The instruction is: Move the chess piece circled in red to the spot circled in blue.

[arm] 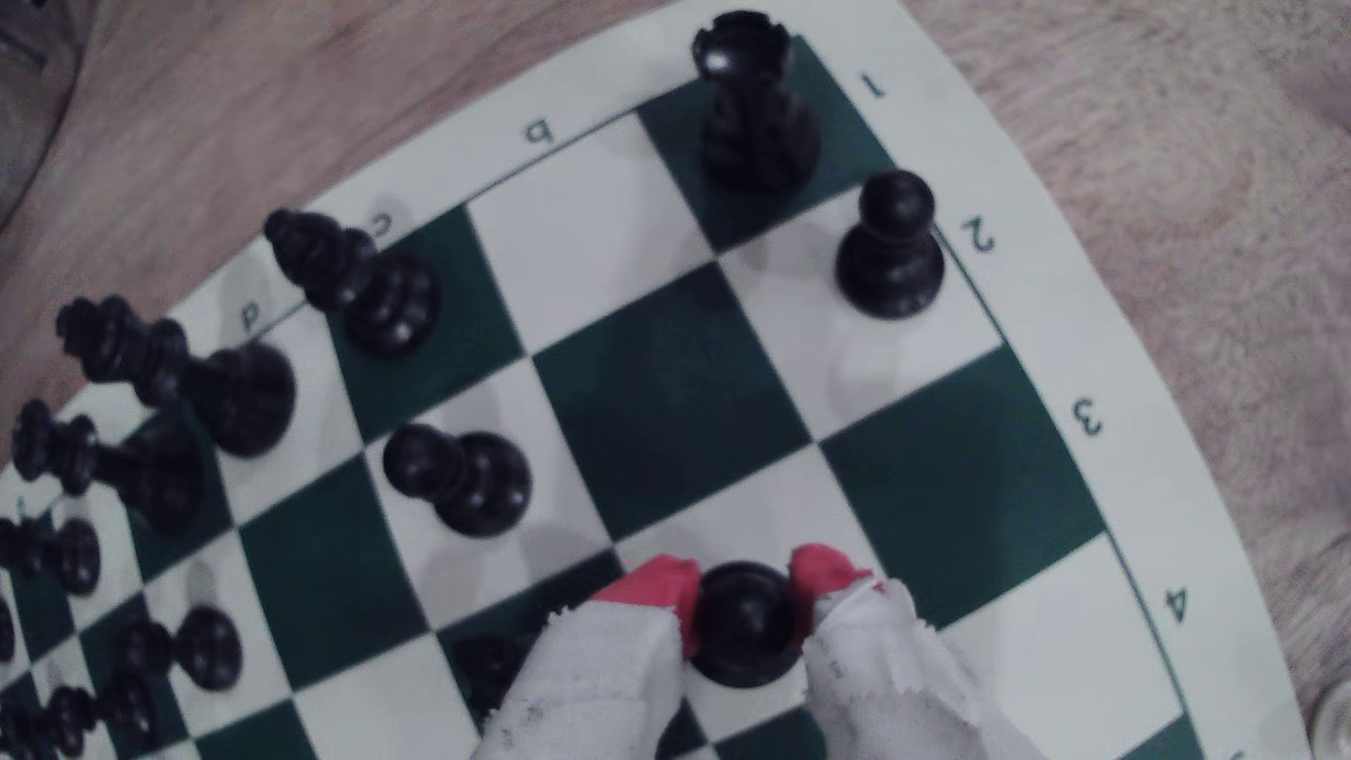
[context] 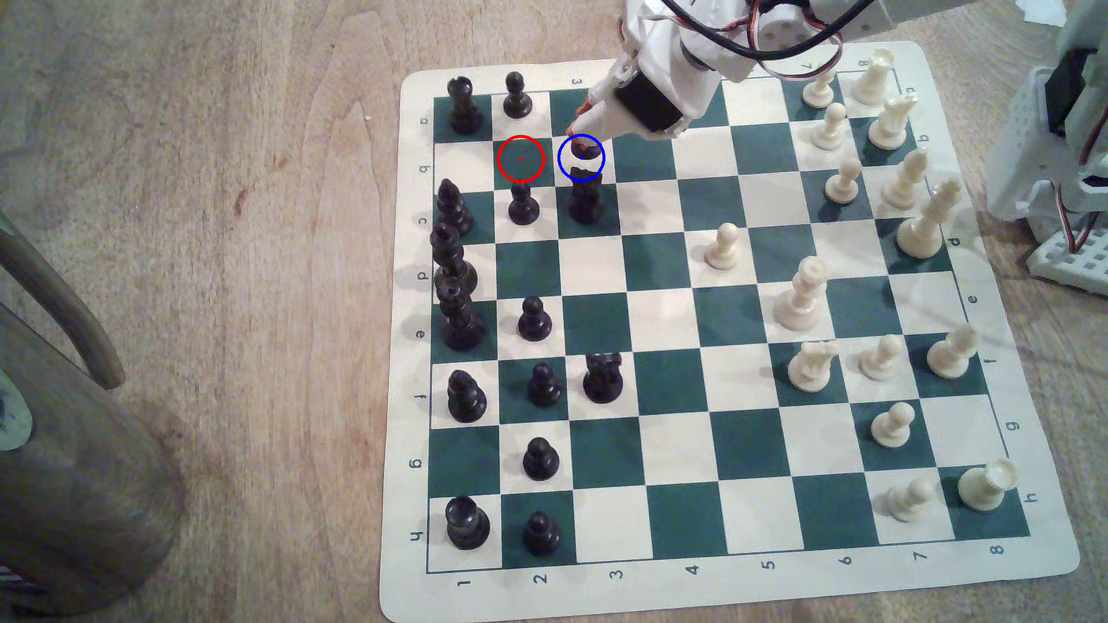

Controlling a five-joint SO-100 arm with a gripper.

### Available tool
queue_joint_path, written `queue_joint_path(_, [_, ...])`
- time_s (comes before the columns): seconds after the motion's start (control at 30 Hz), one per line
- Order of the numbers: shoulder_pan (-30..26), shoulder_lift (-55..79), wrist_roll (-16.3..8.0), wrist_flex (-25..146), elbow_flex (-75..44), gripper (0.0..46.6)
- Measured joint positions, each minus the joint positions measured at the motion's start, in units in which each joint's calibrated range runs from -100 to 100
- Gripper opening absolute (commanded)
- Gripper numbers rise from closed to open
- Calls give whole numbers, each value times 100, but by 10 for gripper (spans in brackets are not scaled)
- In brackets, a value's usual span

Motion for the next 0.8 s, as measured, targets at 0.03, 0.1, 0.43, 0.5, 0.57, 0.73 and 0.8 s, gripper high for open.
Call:
queue_joint_path(0.03, [0, 42, 0, 0, 0, 2])
queue_joint_path(0.1, [0, 84, 10, 0, 0, 2])
queue_joint_path(0.43, [0, 101, 39, 0, 0, 2])
queue_joint_path(0.5, [0, 101, 39, -16, 0, 2])
queue_joint_path(0.57, [0, 101, 39, -72, 0, 5])
queue_joint_path(0.73, [0, 235, 39, -159, 0, 7])
queue_joint_path(0.8, [0, 276, 39, -159, 0, 5])
